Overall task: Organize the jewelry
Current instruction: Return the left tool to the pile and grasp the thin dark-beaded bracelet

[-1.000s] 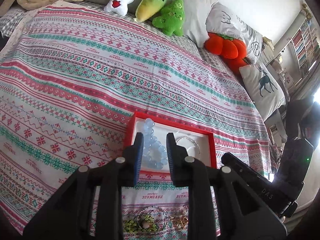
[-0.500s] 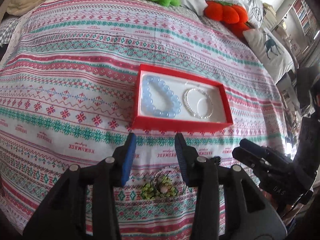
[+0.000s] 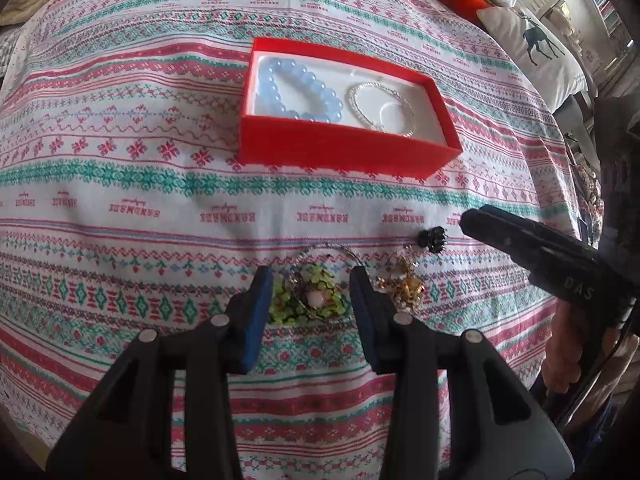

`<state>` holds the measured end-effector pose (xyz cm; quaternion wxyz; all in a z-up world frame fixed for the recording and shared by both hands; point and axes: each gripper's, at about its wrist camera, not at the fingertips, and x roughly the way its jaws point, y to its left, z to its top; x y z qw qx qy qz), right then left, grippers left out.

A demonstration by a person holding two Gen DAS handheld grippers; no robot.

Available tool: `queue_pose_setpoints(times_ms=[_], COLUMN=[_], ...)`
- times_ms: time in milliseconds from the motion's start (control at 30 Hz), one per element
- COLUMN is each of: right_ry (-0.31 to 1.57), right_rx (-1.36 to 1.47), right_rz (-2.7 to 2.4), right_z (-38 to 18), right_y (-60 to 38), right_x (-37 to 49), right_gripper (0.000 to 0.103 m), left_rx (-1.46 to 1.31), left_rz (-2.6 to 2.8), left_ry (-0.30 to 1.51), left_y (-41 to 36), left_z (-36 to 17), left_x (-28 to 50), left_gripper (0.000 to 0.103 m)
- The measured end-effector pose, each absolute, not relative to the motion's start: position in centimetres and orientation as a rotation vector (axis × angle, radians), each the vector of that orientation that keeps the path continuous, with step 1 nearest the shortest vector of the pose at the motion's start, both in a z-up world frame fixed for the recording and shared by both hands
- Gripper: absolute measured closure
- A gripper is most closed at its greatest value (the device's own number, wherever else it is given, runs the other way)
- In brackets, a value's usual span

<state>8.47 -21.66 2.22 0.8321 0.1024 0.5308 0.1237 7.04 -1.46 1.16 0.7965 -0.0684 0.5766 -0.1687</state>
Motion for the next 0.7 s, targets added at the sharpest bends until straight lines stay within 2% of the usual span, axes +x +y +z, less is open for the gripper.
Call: queue_pose_setpoints(times_ms=[233, 500, 700], right_ry=[1.139, 1.142, 1.144], right_rx=[0.217, 0.214, 0.215], right_rz=[0.266, 0.265, 0.265], right_z=[2.0, 1.8, 1.8], right_y=[-21.6, -21.4, -21.6], right_x=[8.4, 8.6, 8.6], right_gripper=[0.056, 0.056, 0.056], left_rx=[-0.245, -0.297, -0.339], left_rz=[-0.368, -0.316, -0.299], left_ry=[1.35, 1.383, 1.379], left_y=[-2.6, -2.9, -2.1], left_z=[-1.0, -2.4, -2.5], left_x=[5.9, 6.1, 6.1], left_gripper=[0.062, 0.079, 0.08])
